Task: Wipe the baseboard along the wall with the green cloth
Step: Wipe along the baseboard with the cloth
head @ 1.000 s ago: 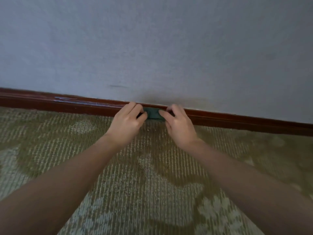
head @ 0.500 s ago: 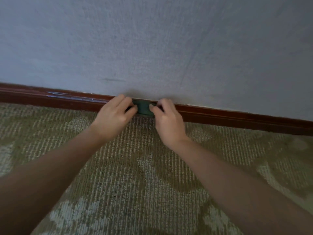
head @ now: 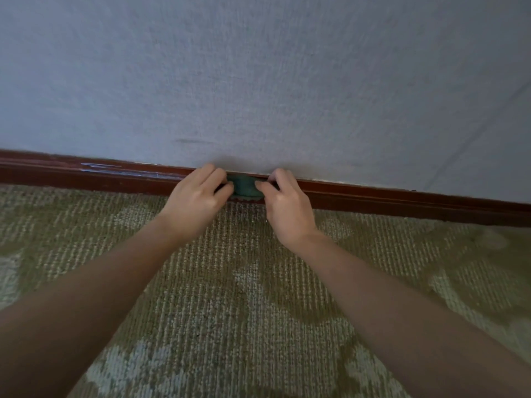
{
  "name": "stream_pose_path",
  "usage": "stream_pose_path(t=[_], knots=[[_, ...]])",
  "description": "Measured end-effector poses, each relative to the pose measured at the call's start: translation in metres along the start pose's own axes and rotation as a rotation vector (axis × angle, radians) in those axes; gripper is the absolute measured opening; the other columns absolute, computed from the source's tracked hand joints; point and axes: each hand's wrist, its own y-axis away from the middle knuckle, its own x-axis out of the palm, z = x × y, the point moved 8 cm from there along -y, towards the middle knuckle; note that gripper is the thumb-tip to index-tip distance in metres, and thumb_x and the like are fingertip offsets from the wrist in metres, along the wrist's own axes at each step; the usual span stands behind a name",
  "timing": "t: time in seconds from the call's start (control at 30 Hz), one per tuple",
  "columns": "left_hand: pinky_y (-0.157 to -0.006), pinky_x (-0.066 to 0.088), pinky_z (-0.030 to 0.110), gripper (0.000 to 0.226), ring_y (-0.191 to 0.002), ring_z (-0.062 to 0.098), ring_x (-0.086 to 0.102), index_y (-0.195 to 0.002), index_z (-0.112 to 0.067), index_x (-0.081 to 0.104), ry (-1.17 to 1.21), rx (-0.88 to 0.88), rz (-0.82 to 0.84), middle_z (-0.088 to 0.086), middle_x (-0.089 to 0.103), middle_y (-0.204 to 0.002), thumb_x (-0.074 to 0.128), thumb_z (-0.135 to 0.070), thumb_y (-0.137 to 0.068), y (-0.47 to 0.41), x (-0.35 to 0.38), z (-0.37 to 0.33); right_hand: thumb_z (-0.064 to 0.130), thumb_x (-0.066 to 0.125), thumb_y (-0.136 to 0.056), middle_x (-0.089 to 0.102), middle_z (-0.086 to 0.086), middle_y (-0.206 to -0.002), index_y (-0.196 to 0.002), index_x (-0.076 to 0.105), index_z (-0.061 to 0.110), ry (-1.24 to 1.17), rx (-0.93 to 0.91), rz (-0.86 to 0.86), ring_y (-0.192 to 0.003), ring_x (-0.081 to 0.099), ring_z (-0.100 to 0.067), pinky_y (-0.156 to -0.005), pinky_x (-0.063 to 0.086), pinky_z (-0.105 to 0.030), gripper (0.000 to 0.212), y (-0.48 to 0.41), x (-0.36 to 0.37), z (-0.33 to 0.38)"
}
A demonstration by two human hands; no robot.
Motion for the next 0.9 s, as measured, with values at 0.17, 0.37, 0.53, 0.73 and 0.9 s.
stream_pose_path(t=[0.17,0.37,0.53,0.73,0.9], knots=[[-0.057,0.051,0.036,0.022,-0.064,0.032,0.059,-0.079,0.011,0.069,0.04,-0.056,-0.086,0.019,0.062,-0.072,0.073,0.021,-0.059,-0.004,0.003,-0.007,-0.022,0.071,-0.058,0.057,-0.022,-0.083,-0.097,0.067,-0.008,-0.001,0.006,0.009,-0.077,0.058,-0.036,-0.044,0.051,-0.04,0.041,0.006,-0.004,-0.012],[-0.057,0.05,0.035,0.023,-0.065,0.031,0.059,-0.08,0.009,0.069,0.048,0.003,-0.107,0.018,0.063,-0.074,0.07,0.021,-0.06,-0.009,0.009,-0.014,-0.024,0.067,-0.062,0.058,-0.024,-0.086,-0.097,0.066,-0.009,0.013,0.041,-0.045,-0.079,0.058,-0.037,-0.048,0.052,-0.042,0.038,0.013,-0.01,-0.021],[-0.055,0.051,0.036,0.024,-0.064,0.032,0.059,-0.081,0.01,0.069,0.048,-0.047,-0.106,0.019,0.062,-0.074,0.071,0.023,-0.06,-0.001,0.005,-0.002,-0.023,0.069,-0.059,0.057,-0.025,-0.085,-0.095,0.067,-0.008,-0.012,0.019,-0.013,-0.078,0.059,-0.037,-0.044,0.051,-0.039,0.039,0.007,-0.003,-0.008],[-0.055,0.051,0.035,0.019,-0.063,0.032,0.059,-0.079,0.009,0.07,0.072,-0.047,-0.129,0.019,0.063,-0.072,0.07,0.019,-0.062,-0.017,0.011,-0.025,-0.022,0.069,-0.061,0.057,-0.026,-0.085,-0.097,0.067,-0.007,0.029,0.061,-0.005,-0.079,0.058,-0.039,-0.046,0.052,-0.04,0.039,0.02,-0.017,-0.033],[-0.057,0.049,0.034,0.019,-0.065,0.03,0.06,-0.078,0.008,0.068,0.001,0.038,-0.078,0.018,0.062,-0.073,0.072,0.017,-0.062,-0.011,0.012,-0.024,-0.021,0.066,-0.065,0.057,-0.027,-0.087,-0.101,0.065,-0.009,0.021,0.074,-0.012,-0.08,0.057,-0.04,-0.048,0.052,-0.045,0.038,0.021,-0.01,-0.026]])
